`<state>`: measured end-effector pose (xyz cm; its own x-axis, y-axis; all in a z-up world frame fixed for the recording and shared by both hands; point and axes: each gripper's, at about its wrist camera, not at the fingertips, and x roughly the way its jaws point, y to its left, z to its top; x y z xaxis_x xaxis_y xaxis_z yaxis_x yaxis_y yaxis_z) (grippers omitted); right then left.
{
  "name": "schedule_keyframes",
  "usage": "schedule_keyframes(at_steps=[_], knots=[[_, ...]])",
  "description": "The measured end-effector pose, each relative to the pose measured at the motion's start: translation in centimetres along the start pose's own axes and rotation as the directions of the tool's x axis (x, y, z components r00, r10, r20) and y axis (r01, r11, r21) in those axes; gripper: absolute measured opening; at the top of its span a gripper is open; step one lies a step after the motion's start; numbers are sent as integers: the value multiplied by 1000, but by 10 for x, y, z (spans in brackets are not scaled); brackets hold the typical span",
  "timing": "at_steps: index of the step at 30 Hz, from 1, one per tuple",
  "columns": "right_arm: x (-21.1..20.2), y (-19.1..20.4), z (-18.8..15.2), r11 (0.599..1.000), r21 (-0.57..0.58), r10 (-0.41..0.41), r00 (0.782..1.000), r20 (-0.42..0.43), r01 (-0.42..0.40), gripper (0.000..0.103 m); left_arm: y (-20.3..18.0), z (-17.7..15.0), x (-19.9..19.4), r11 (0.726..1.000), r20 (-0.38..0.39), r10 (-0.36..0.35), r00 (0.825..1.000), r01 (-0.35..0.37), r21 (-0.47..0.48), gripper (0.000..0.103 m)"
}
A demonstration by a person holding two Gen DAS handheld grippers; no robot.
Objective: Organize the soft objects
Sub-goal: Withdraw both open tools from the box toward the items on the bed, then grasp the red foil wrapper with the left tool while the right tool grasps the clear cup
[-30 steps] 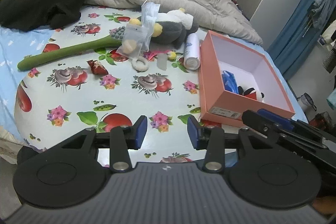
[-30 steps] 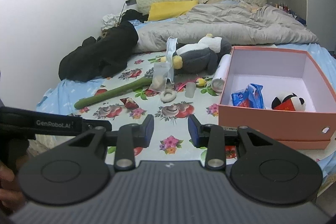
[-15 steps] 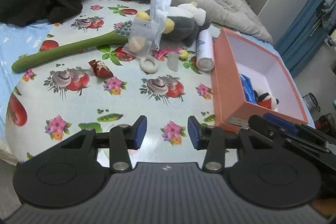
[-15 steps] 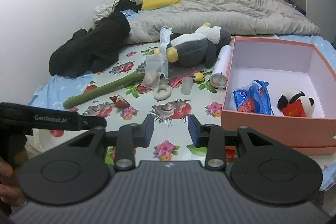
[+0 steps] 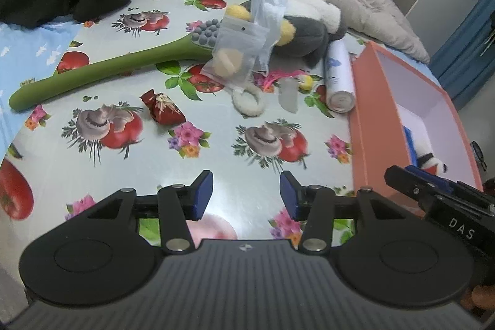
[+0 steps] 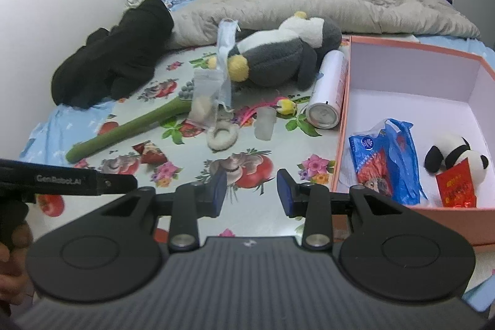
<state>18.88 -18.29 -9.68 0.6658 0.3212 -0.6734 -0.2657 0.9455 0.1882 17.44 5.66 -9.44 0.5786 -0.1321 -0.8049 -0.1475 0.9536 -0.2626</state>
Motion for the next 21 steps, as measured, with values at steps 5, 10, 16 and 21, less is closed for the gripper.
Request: schedule_keyframes(at_steps=[5, 10, 16, 21], knots=[[29, -4, 12, 1000, -2, -3, 1000, -27, 3, 39, 7, 17, 25, 1000, -6, 20, 1000, -20, 4, 54], [58, -5, 23, 1000, -12, -12, 999, -41, 11, 39, 21, 36, 51, 1000, -24, 30, 999, -31, -6, 55], [100, -2, 31, 1000, -8, -14, 997, -77, 13, 39, 39, 50, 84, 998, -44, 65, 997, -65, -9, 57], [136, 1, 39, 999, -4, -35, 996, -80, 34, 39, 58, 54, 103, 991, -36, 117, 992, -119, -54, 57]])
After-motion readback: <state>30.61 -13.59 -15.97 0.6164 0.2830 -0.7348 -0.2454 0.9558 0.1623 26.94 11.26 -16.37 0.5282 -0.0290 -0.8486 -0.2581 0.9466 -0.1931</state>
